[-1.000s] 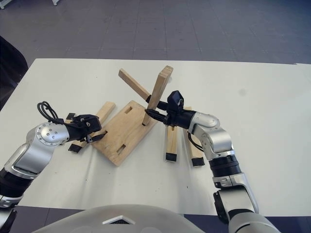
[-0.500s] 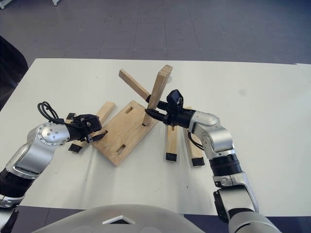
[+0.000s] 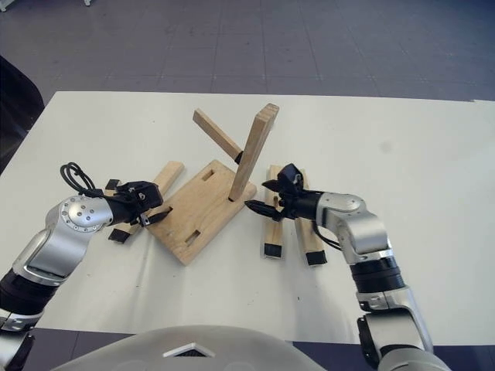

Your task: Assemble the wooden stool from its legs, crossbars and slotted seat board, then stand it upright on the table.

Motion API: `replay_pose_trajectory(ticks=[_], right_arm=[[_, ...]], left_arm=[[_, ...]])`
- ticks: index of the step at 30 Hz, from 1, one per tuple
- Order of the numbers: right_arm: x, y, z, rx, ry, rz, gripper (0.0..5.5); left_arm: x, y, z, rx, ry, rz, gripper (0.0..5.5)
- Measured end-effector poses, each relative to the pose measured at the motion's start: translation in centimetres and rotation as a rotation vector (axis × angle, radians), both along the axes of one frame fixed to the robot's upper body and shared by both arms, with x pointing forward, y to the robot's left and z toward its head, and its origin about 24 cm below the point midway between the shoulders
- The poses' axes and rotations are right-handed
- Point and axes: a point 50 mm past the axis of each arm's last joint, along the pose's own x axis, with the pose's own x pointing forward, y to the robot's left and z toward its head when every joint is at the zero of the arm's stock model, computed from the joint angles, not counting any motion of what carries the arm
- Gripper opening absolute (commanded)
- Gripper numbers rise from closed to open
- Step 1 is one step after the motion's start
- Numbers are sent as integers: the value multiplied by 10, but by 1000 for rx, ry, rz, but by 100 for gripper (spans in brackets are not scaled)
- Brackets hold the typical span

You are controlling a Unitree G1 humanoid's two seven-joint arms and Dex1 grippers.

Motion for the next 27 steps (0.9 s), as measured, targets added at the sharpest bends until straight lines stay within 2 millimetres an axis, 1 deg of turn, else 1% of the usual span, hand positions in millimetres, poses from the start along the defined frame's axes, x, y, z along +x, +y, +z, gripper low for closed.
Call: replay_pose_trajectory(ticks=[3, 4, 5, 6, 8, 9, 10, 11, 12, 13, 14, 15, 18, 24, 25, 26, 27], right_arm=[[4, -19, 22, 86, -25, -93, 419], [7, -24, 30, 128, -33, -133, 401], [18, -30, 53, 187, -96, -193, 389], [29, -34, 83, 244, -188, -234, 367], [45, -30, 134, 352, -340, -262, 322], [49, -25, 154, 385, -399, -257, 322], [51, -20, 166, 404, -430, -255, 322], [54, -11, 176, 442, -444, -242, 322], [55, -2, 183, 473, -448, -224, 322], [56, 11, 190, 499, -449, -188, 322], [55, 22, 193, 510, -439, -156, 322], [55, 30, 192, 501, -425, -133, 322], [56, 59, 179, 472, -346, -68, 322], [58, 71, 179, 481, -326, -51, 322], [58, 72, 182, 488, -333, -45, 322], [57, 72, 193, 512, -361, -36, 322], [55, 71, 208, 559, -407, -22, 322]], left_arm=[[0, -2, -1, -10, -5, 27, 356], [1, -4, -1, -14, -5, 38, 356], [1, -6, -1, -21, -5, 45, 356], [1, -7, -1, -25, -8, 45, 356], [1, -8, -1, -24, -9, 44, 356], [1, -8, -1, -25, -8, 43, 356], [2, -8, -1, -24, -8, 42, 356], [2, -9, -1, -25, -8, 41, 356], [3, -9, -1, -25, -8, 40, 356], [3, -10, -1, -26, -9, 37, 356], [3, -10, -1, -26, -9, 37, 356], [3, -10, -1, -26, -9, 36, 356], [3, -11, 0, -27, -11, 33, 356], [3, -11, 0, -27, -12, 32, 356], [3, -11, 0, -27, -12, 32, 356], [3, -11, 0, -27, -12, 32, 356], [3, -11, 0, -26, -13, 32, 356]])
